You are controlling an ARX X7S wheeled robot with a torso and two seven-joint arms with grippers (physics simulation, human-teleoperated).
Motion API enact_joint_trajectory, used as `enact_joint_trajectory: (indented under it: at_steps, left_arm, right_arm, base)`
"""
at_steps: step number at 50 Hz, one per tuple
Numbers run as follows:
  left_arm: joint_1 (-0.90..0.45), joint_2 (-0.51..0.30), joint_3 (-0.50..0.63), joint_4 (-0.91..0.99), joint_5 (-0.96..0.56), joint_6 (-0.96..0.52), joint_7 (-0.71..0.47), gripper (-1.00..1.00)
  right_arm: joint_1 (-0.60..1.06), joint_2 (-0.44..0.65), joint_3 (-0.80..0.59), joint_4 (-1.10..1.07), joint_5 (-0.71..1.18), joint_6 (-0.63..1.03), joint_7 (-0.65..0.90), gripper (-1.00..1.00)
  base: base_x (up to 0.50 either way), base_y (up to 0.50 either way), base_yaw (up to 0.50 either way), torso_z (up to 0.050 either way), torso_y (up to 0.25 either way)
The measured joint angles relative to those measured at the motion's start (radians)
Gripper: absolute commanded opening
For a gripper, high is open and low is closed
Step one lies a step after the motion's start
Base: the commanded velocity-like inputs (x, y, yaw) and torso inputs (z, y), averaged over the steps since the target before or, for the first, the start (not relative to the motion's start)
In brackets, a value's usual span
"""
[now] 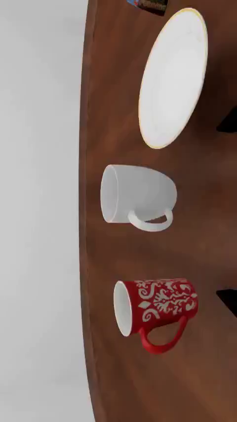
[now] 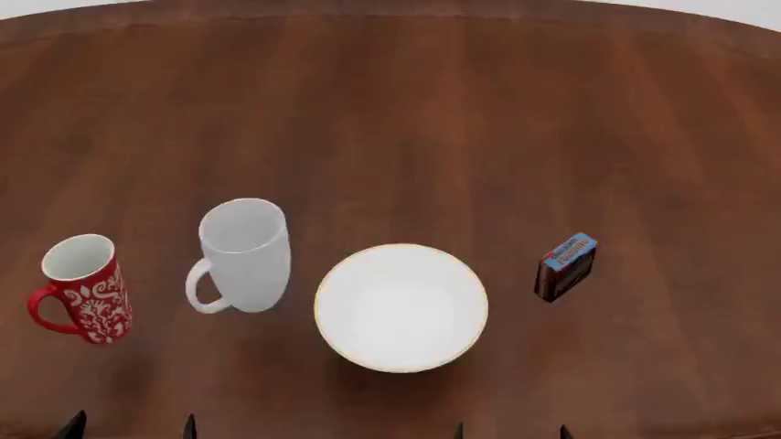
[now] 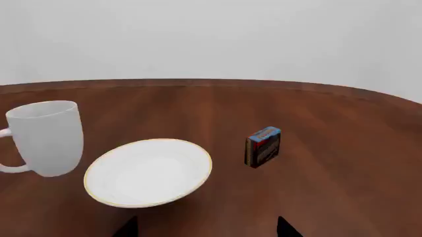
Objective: Put the white mug on the plate.
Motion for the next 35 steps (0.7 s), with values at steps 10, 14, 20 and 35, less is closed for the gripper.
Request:
enact_joint_trajectory:
  at_steps: [10,14,20,35]
  left_arm:
    - [-0.001,-0.029,0.036,-0.005,-0.038,0.005,-0.027,1.00]
    - [-0.004,-0.040,0.047,-0.012,-0.045,0.008,-0.038,1.00]
    - [-0.009,-0.054,0.061,-0.006,-0.051,0.002,-0.055,1.00]
    - [-0.049,-0.099,0.090,0.089,-0.042,-0.083,-0.085,1.00]
  right_arm:
    - [0.009,0.025,-0.032,0.012,0.032,0.002,0.030,1.00]
    - [0.014,0.034,-0.041,0.014,0.043,0.006,0.043,1.00]
    - [0.019,0.046,-0.046,0.010,0.063,0.014,0.062,1.00]
    - [0.051,0.079,-0.047,-0.051,0.111,0.073,0.099,1.00]
  base:
    - [0.00,0.00,0.00,0.000,0.000]
    - [0.00,0.00,0.00,0.000,0.000]
    - [0.00,0.00,0.00,0.000,0.000]
    - [0.00,0.00,0.00,0.000,0.000]
